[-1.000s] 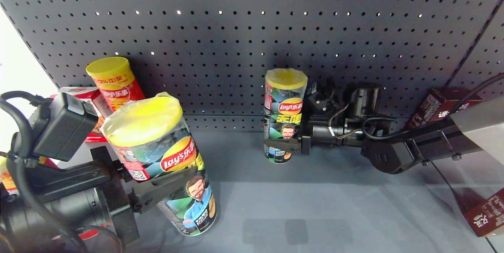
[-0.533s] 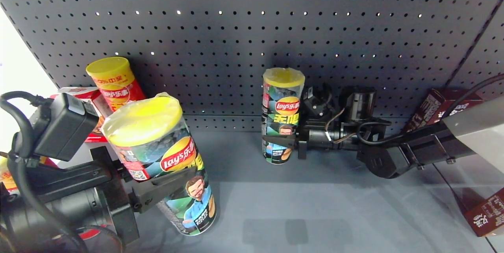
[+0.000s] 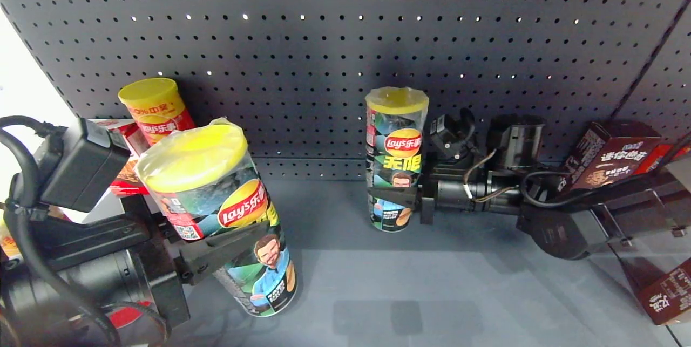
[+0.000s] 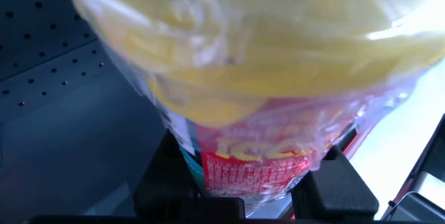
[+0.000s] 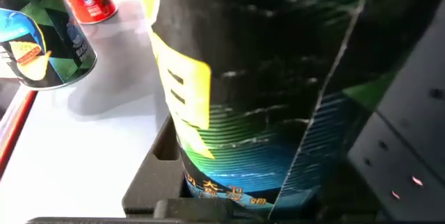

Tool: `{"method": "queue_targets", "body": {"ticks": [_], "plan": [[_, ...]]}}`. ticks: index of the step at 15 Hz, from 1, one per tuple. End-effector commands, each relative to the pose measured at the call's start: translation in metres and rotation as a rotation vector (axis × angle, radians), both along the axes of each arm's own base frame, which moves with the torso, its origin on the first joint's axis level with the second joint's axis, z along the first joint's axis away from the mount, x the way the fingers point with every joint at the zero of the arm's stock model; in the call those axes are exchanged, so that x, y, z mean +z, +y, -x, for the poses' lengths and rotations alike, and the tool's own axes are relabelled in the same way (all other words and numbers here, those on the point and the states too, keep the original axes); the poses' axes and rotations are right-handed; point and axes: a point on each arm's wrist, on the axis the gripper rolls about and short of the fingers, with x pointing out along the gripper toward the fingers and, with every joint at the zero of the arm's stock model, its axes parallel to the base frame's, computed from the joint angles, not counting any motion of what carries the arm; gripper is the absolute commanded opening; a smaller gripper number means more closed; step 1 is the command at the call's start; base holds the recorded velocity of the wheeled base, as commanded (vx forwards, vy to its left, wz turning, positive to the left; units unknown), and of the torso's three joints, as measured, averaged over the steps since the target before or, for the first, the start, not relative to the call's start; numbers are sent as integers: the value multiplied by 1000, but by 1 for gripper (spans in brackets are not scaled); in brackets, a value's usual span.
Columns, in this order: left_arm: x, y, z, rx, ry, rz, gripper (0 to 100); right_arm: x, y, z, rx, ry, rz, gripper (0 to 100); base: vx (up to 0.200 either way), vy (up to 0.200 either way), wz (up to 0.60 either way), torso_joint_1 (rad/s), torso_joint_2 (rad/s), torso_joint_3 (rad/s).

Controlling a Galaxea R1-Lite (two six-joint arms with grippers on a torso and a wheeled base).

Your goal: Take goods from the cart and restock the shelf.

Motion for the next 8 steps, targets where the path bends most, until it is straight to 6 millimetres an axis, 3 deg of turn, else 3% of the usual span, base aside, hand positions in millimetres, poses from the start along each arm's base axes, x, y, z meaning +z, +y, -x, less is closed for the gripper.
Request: {"method": "queue_targets", "body": {"ticks": [1,4,6,8], "plan": [[1,0,0,1,-3,1,0,14,-11,30,-26,-33,-16,0,0,0,0,0,0,0],[1,0,-1,0,-1,1,0,11,-11,62,-35,-26,-30,0,0,0,0,0,0,0],[1,-1,-1,1,-1,0,0,-2,-2,93,-33,-20,-55,0,0,0,0,0,0,0],[1,-1,-1,1,-2,-1,0,-16,4,106,-44,-2,-80,0,0,0,0,0,0,0]]}}
